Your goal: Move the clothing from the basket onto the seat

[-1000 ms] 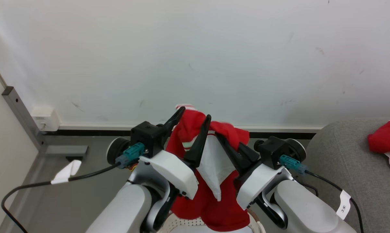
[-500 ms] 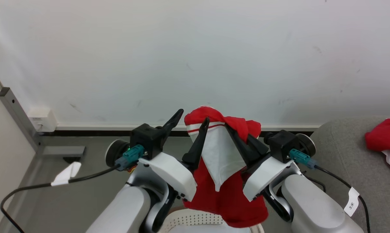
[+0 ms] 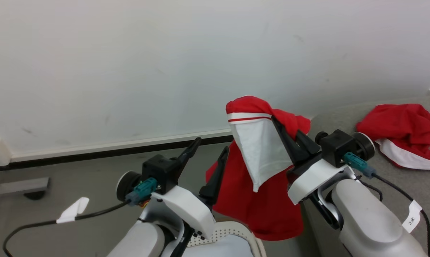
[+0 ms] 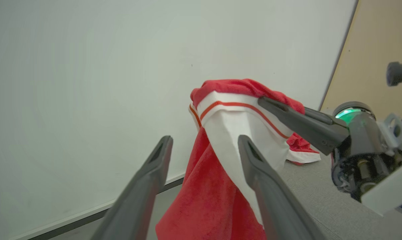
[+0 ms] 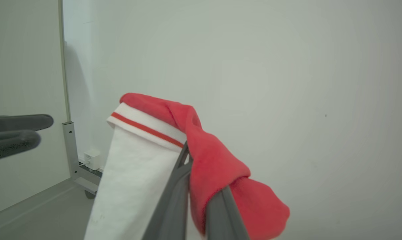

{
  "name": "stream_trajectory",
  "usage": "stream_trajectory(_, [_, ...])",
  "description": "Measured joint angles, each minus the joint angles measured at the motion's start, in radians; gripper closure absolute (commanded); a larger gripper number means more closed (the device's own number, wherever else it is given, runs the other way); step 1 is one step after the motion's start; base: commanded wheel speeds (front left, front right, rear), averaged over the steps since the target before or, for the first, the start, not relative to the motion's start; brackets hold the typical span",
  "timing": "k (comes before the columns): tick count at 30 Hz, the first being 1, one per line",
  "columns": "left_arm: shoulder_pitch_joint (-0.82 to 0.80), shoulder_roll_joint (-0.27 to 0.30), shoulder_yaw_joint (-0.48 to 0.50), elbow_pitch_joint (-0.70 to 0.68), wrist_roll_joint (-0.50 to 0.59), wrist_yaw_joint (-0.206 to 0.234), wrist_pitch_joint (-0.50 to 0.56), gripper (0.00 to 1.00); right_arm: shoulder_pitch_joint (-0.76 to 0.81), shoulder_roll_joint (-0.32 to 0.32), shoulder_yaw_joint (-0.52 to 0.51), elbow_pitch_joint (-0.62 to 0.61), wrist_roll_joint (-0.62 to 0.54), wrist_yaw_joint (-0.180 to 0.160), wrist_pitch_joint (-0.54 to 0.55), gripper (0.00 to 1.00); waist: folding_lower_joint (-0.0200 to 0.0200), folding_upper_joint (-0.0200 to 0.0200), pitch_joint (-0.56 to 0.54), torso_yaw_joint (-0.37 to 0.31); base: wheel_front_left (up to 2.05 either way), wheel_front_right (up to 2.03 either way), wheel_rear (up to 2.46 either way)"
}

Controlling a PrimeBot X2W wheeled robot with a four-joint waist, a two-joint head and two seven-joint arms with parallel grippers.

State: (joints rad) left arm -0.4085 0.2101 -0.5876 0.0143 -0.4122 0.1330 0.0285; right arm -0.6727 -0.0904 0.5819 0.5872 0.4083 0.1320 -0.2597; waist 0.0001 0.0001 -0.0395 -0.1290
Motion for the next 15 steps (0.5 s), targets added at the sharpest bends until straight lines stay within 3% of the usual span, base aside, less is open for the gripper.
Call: stream_trajectory(15, [0.029, -0.029, -0.06, -0.015, -0.003, -0.005, -0.02, 0.0, 0.03, -0.131, -0.133, -0.151, -0.038, 0.0, 0.013, 1.0, -0.0001, 0.0, 0.047, -0.271, 0.0, 0.0, 0.0])
